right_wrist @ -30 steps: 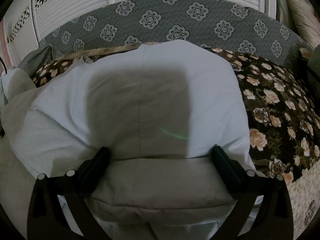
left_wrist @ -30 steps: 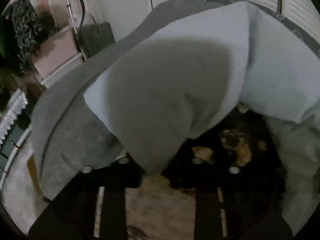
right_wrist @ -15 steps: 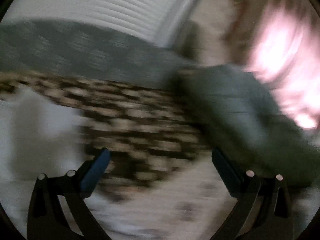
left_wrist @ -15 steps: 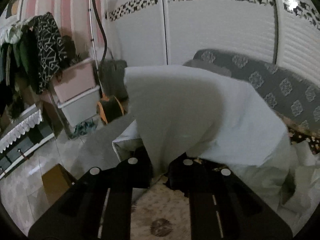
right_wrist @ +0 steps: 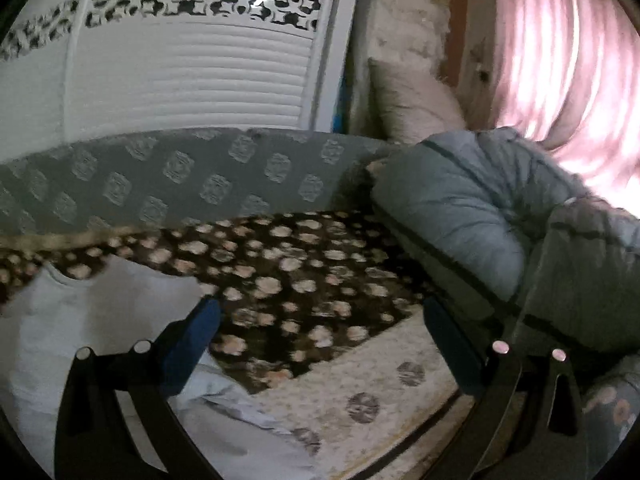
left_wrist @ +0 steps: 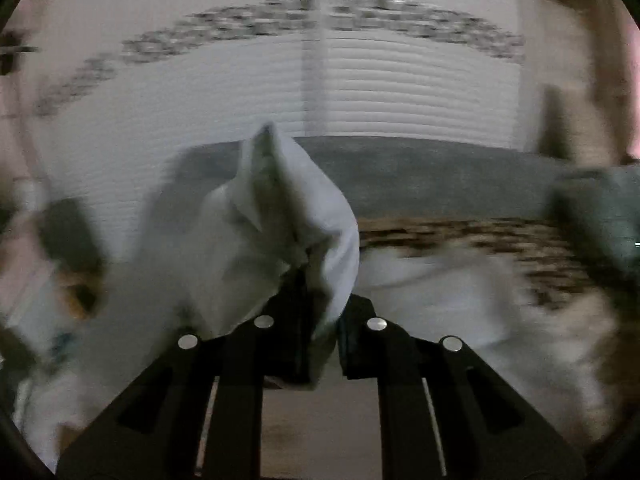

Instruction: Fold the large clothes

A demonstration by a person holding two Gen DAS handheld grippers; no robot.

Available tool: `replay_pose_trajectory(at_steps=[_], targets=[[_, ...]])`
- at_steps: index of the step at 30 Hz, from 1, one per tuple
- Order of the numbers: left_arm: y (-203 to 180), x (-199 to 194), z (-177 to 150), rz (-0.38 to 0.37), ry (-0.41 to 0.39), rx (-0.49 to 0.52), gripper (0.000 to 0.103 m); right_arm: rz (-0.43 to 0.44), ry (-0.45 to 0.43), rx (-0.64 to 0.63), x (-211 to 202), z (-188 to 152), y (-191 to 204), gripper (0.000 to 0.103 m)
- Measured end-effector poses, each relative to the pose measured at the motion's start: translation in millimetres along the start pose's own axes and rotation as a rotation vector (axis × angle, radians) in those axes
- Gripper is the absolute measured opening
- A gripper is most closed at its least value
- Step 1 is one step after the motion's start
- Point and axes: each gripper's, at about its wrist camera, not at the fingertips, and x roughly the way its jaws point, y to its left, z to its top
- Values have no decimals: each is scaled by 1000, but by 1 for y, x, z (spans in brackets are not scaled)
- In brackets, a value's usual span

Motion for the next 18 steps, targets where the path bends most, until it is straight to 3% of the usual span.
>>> replay_pose_trajectory(at_steps=[4,8,9,10,12,15,18], targets=[[-101,57,17,-239,81,7,11,30,-43,-103,-3,-2,5,101],[-174,87,-2,-370,132,22,12,50,-76,-236,5,-26,13,101],[-188,95,-11,-390,143,18,29,45,-62,-239,12,-28,11,101],[-199,105,-21,-387,153,8,64,54,-40,-224,20,-28,8,101],[-212,103,-48,-297,128,-1,100,80,-14,-182,30,-25,-1,101],[-219,125,-55,-255,109,-12,100,129,-15,-78,39,-21,-19,101],[-206,119,-52,-198,67,-14,100,193,23,3,53,-25,-29,101]])
